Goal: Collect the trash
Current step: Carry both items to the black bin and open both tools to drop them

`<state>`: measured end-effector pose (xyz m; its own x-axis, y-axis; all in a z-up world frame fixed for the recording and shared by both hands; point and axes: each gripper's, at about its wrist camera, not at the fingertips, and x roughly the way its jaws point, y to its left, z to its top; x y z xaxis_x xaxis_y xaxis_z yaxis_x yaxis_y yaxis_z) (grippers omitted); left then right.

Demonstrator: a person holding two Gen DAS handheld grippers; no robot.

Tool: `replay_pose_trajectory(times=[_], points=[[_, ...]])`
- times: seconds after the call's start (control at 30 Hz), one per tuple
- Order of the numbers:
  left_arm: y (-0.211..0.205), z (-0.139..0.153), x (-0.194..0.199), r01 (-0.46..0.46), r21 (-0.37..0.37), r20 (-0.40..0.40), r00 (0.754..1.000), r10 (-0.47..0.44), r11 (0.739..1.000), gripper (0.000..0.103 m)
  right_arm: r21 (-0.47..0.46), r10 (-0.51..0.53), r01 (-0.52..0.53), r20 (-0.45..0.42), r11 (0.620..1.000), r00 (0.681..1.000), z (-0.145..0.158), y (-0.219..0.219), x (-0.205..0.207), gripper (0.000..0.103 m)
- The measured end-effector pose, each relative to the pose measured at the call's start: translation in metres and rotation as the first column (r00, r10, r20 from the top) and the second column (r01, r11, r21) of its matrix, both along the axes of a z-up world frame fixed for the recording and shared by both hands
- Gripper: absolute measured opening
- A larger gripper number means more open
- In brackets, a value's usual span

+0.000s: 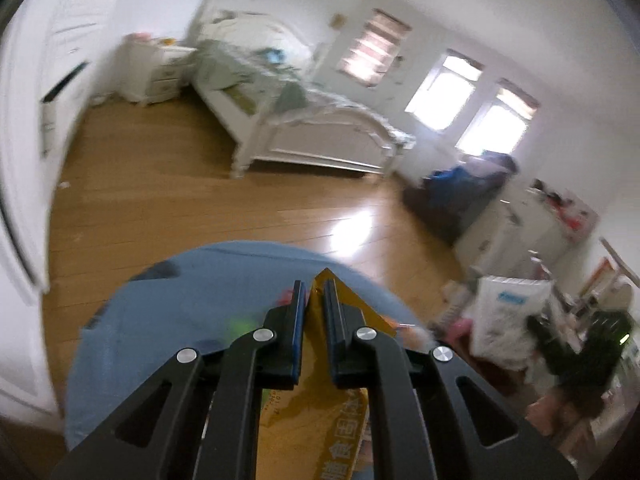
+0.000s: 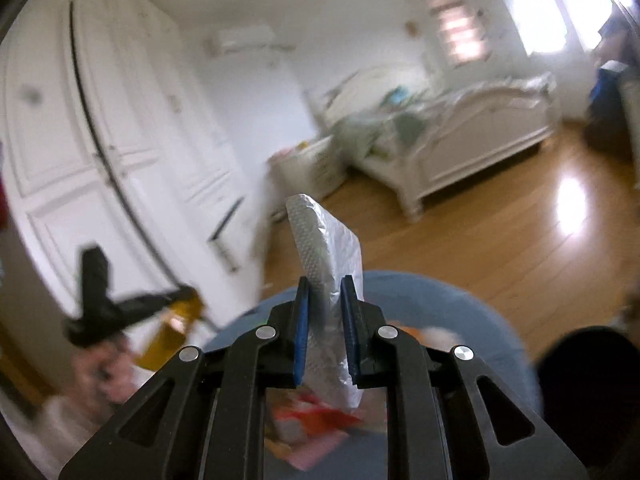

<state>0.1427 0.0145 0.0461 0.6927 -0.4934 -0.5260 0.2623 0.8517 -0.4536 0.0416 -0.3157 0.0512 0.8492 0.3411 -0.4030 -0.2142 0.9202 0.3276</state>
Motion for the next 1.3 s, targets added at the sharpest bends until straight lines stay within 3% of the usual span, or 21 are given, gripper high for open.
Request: replay_pose_trajectory(times=[0.1,0.17,0.23,0.37,0.57,0.77,1.1,1.17,1.2,1.23,1.27,1.3], points=[[-0.059,0.011,-0.006,0.13,-0.04,0.014,0.991,-0.13,0.991,0.01,-0.004,-0.123,0.123,0.01,0.992,0.992,-0.015,-0.034,-0.032,0.016],[-0.107,0.007,-0.006,0.231,-0.062,0.005,0.973,-0.231,0.971,0.01,-0.011,-0.206,0.206,0.001,0.979,0.979,-0.027,-0.059,-0.042,0.016],[-0.168,-0.006,-0.004,0.345,-0.087,-0.028,0.937,-0.348,0.935,0.01,-0.025,-0.28,0.279,-0.027,0.96,0.96,-0.042,-0.086,-0.049,0.017],[-0.257,-0.039,0.006,0.463,-0.126,-0.097,0.875,-0.475,0.877,0.01,-0.049,-0.368,0.365,-0.07,0.93,0.927,-0.068,-0.138,-0.064,0.017],[-0.34,-0.1,0.026,0.519,-0.136,-0.206,0.818,-0.537,0.844,0.01,-0.074,-0.455,0.449,-0.162,0.89,0.875,-0.125,-0.193,-0.065,0.017],[-0.379,-0.135,0.028,0.535,-0.11,-0.28,0.792,-0.543,0.838,0.01,-0.053,-0.474,0.476,-0.235,0.878,0.848,-0.163,-0.213,-0.065,0.017],[-0.406,-0.135,0.043,0.552,-0.085,-0.269,0.789,-0.553,0.829,0.011,-0.037,-0.482,0.491,-0.268,0.87,0.834,-0.171,-0.223,-0.058,0.023],[-0.415,-0.135,0.045,0.561,-0.098,-0.269,0.78,-0.565,0.822,0.013,-0.046,-0.487,0.494,-0.269,0.868,0.831,-0.17,-0.222,-0.056,0.03],[-0.416,-0.134,0.047,0.563,-0.105,-0.277,0.775,-0.568,0.82,0.014,-0.044,-0.49,0.496,-0.261,0.867,0.832,-0.168,-0.221,-0.057,0.04],[-0.417,-0.133,0.048,0.564,-0.102,-0.289,0.772,-0.567,0.82,0.016,-0.035,-0.493,0.501,-0.248,0.865,0.834,-0.165,-0.22,-0.06,0.05],[-0.419,-0.134,0.048,0.563,-0.098,-0.294,0.772,-0.564,0.821,0.021,-0.031,-0.497,0.505,-0.239,0.863,0.834,-0.163,-0.218,-0.062,0.052],[-0.42,-0.133,0.047,0.561,-0.091,-0.296,0.774,-0.56,0.823,0.041,-0.03,-0.5,0.507,-0.231,0.861,0.835,-0.16,-0.216,-0.064,0.055]])
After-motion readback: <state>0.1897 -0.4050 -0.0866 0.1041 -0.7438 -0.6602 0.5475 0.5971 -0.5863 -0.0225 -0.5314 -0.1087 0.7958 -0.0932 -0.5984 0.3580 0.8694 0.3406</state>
